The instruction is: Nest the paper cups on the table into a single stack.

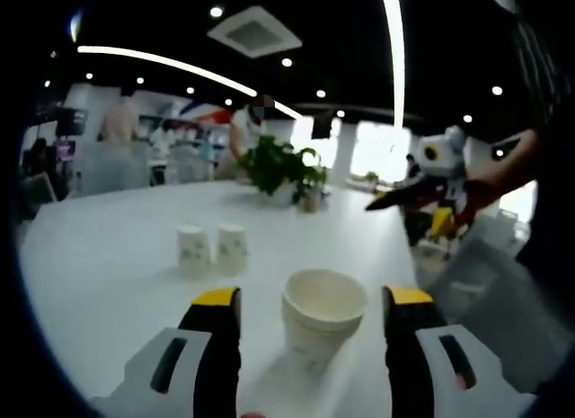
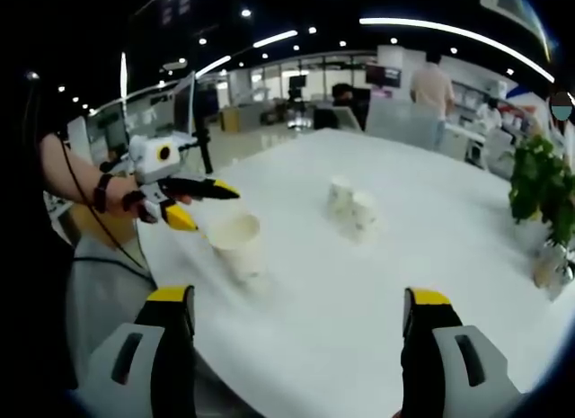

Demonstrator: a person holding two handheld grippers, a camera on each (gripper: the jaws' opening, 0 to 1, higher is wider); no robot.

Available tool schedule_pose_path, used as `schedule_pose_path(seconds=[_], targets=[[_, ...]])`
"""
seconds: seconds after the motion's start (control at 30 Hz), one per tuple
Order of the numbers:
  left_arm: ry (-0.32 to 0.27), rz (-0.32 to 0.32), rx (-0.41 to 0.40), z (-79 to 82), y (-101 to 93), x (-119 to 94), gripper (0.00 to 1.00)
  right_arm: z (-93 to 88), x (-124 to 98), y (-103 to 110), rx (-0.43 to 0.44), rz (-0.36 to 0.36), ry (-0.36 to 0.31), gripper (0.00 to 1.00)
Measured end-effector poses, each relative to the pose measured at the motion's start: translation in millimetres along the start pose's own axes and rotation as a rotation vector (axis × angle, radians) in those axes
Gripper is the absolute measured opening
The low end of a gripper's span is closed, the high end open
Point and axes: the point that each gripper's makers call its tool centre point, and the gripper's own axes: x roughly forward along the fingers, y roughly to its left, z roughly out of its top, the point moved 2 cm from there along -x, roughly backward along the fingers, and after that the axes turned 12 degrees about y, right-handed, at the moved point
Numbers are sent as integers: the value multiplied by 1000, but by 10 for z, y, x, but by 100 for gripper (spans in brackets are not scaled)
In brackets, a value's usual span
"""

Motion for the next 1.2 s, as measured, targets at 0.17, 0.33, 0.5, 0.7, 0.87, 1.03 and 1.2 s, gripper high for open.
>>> schedule_pose_path(seconds=[0.17, 0.33, 0.5, 0.7, 0.87, 1.03, 1.2], targets=[[-12, 31, -20, 1, 48, -107, 69, 13, 41, 40, 4, 10, 1, 94], [-22, 72, -51, 17, 79, -175, 88, 40, 58, 62, 11, 15, -9, 94], [-18, 80, -54, 26, 52, -262, 97, 71, 48, 62, 43, 17, -33, 94], [-10, 83, -15, 55, 7, -389, 98, 56, 41, 91, 47, 14, -39, 94], [-10, 86, 10, 82, 2, -481, 98, 46, 45, 127, 40, 14, -40, 94], [27, 64, 42, 31, -45, -525, 98, 72, 37, 62, 35, -4, -44, 96], [40, 43, 71, -10, -98, -612, 98, 142, -15, -130, 29, -34, -45, 97]])
